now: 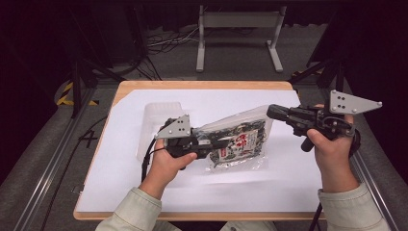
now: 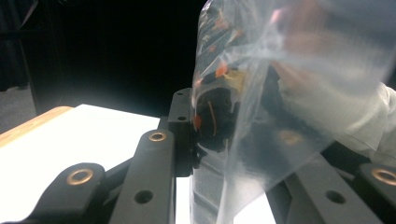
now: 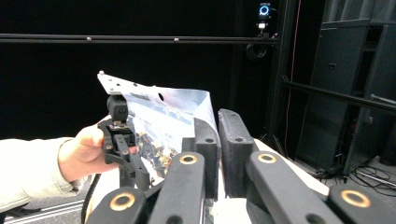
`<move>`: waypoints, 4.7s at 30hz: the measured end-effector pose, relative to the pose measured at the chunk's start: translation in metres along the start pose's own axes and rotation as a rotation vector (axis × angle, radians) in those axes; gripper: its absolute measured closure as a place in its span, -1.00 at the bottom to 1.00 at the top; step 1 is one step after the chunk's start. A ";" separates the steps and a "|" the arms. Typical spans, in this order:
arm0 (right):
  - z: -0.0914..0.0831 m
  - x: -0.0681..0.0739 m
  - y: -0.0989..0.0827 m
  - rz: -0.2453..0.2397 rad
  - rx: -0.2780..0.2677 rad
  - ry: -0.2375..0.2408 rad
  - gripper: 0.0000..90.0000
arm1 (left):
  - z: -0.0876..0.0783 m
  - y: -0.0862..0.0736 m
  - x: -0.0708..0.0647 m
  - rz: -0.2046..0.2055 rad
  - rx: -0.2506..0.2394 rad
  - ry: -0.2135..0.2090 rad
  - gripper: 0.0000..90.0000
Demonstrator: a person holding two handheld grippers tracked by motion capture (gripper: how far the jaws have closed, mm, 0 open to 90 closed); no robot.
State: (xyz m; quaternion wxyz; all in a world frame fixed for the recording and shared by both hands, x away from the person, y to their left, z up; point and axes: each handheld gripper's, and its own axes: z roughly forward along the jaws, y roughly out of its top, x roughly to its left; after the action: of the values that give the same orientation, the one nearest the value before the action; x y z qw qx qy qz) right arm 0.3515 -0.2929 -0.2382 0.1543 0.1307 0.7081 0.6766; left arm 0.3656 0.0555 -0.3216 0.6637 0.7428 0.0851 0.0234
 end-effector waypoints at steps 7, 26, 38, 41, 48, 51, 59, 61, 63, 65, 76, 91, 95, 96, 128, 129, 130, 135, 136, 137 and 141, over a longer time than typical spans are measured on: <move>-0.003 -0.001 -0.001 -0.011 -0.012 -0.037 0.59 | -0.003 0.003 -0.001 0.008 0.010 0.020 0.60; -0.021 0.001 -0.020 -0.026 0.044 -0.207 -0.24 | -0.035 0.033 0.001 0.015 -0.031 0.102 0.60; -0.029 -0.003 -0.053 0.028 0.125 -0.292 -0.36 | -0.059 0.049 0.008 0.021 -0.038 0.180 0.60; -0.031 -0.003 -0.066 0.038 0.138 -0.314 -0.37 | -0.065 0.051 0.009 0.023 -0.039 0.196 0.60; -0.034 -0.005 -0.089 0.042 0.189 -0.371 -0.39 | -0.079 0.054 0.012 0.030 -0.040 0.237 0.60; -0.033 -0.006 -0.097 0.030 0.230 -0.399 -0.41 | -0.084 0.055 0.013 0.029 -0.046 0.253 0.60; -0.031 -0.010 -0.112 0.055 0.256 -0.416 -0.43 | -0.093 0.057 0.017 0.037 -0.036 0.298 0.60; -0.031 -0.011 -0.114 0.061 0.261 -0.416 -0.43 | -0.097 0.057 0.017 0.038 -0.035 0.311 0.60; -0.031 -0.012 -0.115 0.064 0.262 -0.419 -0.43 | -0.100 0.057 0.018 0.035 -0.037 0.322 0.60; -0.032 -0.012 -0.117 0.071 0.260 -0.416 -0.42 | -0.106 0.057 0.018 0.039 -0.033 0.340 0.60; -0.035 -0.016 -0.122 0.096 0.266 -0.421 -0.42 | -0.137 0.047 0.025 0.023 -0.011 0.456 0.60; -0.037 -0.017 -0.117 0.105 0.243 -0.415 -0.39 | -0.145 0.040 0.036 0.014 -0.015 0.522 0.60; -0.039 -0.017 -0.118 0.105 0.247 -0.415 -0.39 | -0.147 0.034 0.039 0.001 -0.007 0.531 0.60; -0.039 -0.018 -0.118 0.106 0.246 -0.414 -0.39 | -0.148 0.033 0.040 -0.003 -0.003 0.536 0.60; -0.035 -0.018 -0.123 0.129 0.259 -0.402 -0.40 | -0.152 -0.009 0.057 -0.060 0.032 0.573 0.60; -0.035 -0.017 -0.123 0.130 0.261 -0.401 -0.40 | -0.152 -0.010 0.057 -0.060 0.031 0.573 0.60; -0.034 -0.017 -0.123 0.128 0.267 -0.401 -0.40 | -0.152 -0.011 0.058 -0.065 0.034 0.572 0.60; -0.032 -0.016 -0.123 0.128 0.269 -0.389 -0.41 | -0.150 -0.016 0.060 -0.058 0.045 0.575 0.60; -0.032 -0.016 -0.123 0.128 0.269 -0.388 -0.41 | -0.150 -0.017 0.060 -0.056 0.049 0.573 0.60; -0.032 -0.016 -0.123 0.130 0.270 -0.388 -0.41 | -0.149 -0.018 0.060 -0.057 0.052 0.573 0.60; -0.032 -0.015 -0.124 0.130 0.270 -0.388 -0.41 | -0.148 -0.023 0.064 -0.055 0.071 0.577 0.60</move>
State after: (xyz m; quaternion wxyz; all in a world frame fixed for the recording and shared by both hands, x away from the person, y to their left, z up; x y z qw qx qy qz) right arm 0.3559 -0.3348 -0.3599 0.2249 0.3229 0.7392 0.5465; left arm 0.4042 0.2132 -0.3318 0.5861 0.7256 0.2911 0.2126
